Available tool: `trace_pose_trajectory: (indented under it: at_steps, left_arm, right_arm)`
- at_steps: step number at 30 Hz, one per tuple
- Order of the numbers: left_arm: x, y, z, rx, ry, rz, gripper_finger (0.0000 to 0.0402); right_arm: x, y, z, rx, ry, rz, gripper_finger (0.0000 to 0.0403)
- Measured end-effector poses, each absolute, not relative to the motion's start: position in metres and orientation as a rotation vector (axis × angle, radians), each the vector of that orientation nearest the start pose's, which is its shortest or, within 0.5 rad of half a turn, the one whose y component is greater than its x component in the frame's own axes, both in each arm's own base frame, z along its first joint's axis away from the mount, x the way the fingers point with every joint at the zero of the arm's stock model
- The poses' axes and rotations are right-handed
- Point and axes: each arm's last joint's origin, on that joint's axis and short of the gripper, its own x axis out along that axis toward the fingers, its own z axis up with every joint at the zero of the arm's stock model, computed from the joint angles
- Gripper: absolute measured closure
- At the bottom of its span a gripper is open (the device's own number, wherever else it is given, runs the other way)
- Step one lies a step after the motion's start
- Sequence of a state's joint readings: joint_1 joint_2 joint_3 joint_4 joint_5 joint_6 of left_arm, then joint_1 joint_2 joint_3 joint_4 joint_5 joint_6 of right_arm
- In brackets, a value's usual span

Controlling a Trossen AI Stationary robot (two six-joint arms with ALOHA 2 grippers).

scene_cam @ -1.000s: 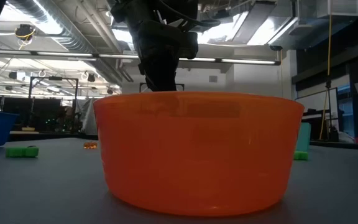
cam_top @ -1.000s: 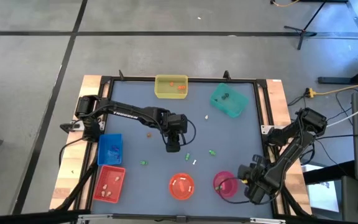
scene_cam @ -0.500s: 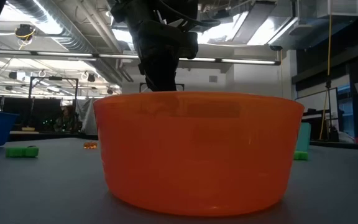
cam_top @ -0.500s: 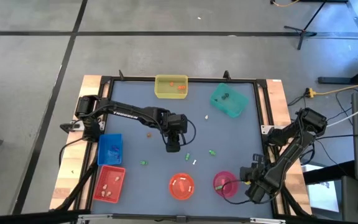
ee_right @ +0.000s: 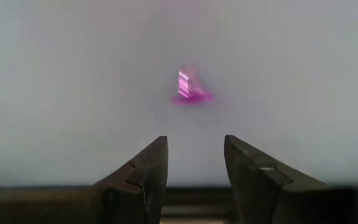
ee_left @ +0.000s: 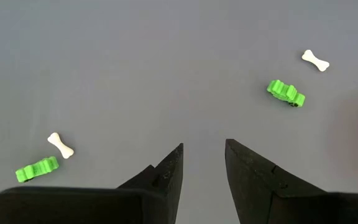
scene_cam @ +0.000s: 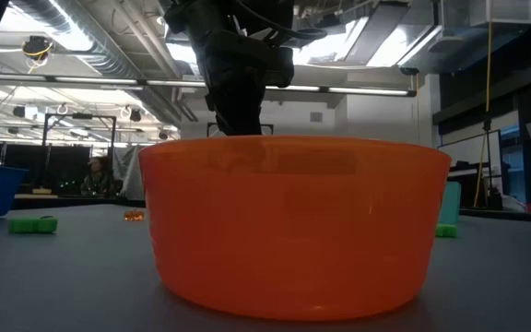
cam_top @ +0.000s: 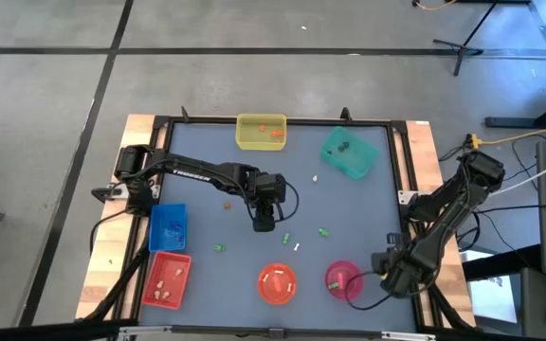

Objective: Sort Halloween decoration
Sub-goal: Put the purple witch hat toy into the blue bin

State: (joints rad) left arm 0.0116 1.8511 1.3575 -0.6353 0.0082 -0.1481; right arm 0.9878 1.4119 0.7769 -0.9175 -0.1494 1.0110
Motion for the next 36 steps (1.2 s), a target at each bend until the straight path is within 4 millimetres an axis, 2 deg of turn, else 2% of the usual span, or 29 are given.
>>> trace_pose_trajectory:
  at_steps: [4, 10, 36]
  left_arm:
    - [0.3785, 0.0042, 0.2065, -0.143, 1.127, 0.086, 0.0298]
    - [0.3785, 0.0042, 0.2065, -0.143, 1.127, 0.087, 0.0298]
    - [0.3786, 0.0042, 0.2065, -0.145, 1.126, 0.088, 0.0298]
  right_arm:
    - [0.1142, 0.1811, 0.1675, 0.136, 1.643, 0.109, 0.0244]
    - [0.1154, 0.1786, 0.1656, 0.082, 1.580, 0.078, 0.0244]
    - [0.1173, 0.1800, 0.1658, 0.040, 1.541, 0.125, 0.0244]
